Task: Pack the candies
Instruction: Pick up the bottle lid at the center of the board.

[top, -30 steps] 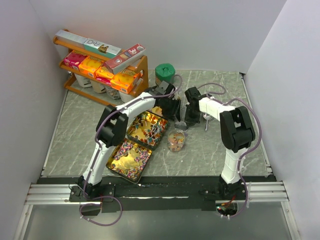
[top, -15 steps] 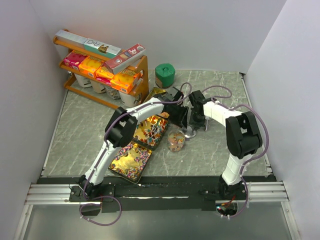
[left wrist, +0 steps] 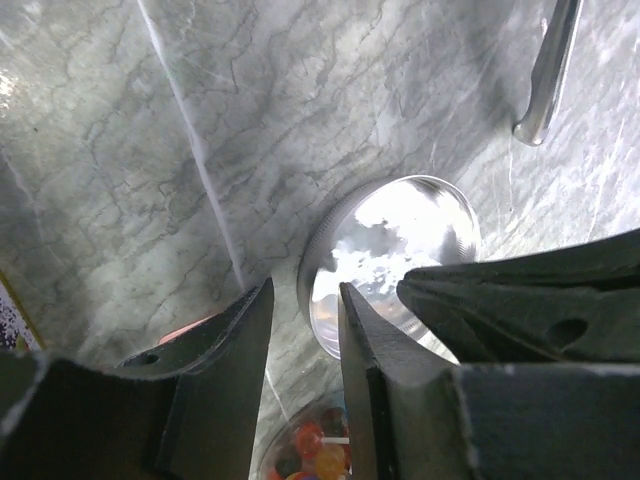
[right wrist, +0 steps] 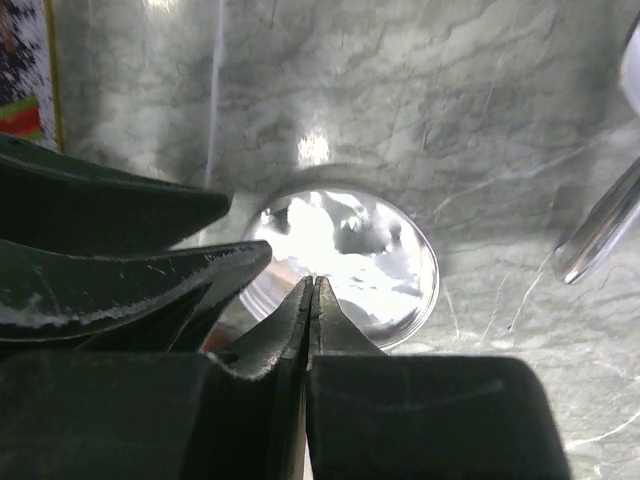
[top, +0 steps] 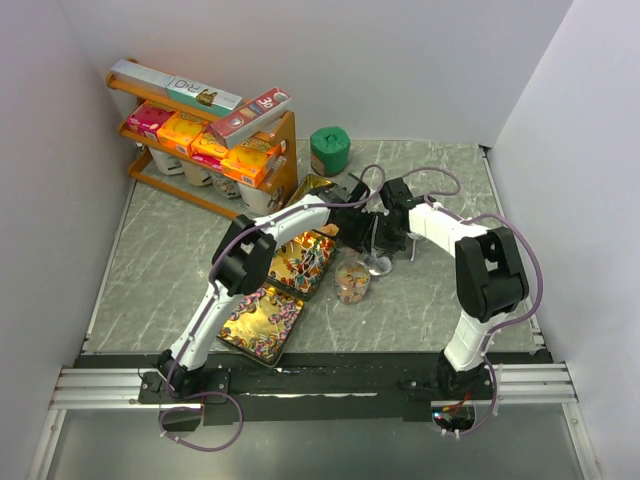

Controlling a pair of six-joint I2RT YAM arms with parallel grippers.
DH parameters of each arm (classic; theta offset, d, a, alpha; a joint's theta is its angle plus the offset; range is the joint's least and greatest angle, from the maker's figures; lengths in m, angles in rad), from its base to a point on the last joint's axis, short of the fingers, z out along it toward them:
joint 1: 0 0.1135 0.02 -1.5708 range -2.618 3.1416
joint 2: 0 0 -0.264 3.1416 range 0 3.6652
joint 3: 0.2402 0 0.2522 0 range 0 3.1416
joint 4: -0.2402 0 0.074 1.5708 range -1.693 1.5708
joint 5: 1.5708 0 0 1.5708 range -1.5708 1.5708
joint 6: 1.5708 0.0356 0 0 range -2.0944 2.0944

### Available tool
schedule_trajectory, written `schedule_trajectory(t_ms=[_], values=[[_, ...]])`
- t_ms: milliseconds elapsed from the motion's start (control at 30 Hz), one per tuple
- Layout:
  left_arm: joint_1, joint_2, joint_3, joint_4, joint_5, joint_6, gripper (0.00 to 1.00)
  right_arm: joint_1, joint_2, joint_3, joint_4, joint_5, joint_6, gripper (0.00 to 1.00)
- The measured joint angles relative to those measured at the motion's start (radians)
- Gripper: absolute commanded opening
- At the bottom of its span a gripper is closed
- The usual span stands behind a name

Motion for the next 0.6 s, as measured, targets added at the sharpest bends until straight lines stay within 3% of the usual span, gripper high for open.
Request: schedule_trajectory(t_ms=[600], values=[[0.010,0.007,0.010,-0.023,-0.012,-0.010,0.34,0.049,0.120,0.051,-0.086,0.032,0.107,0.00]])
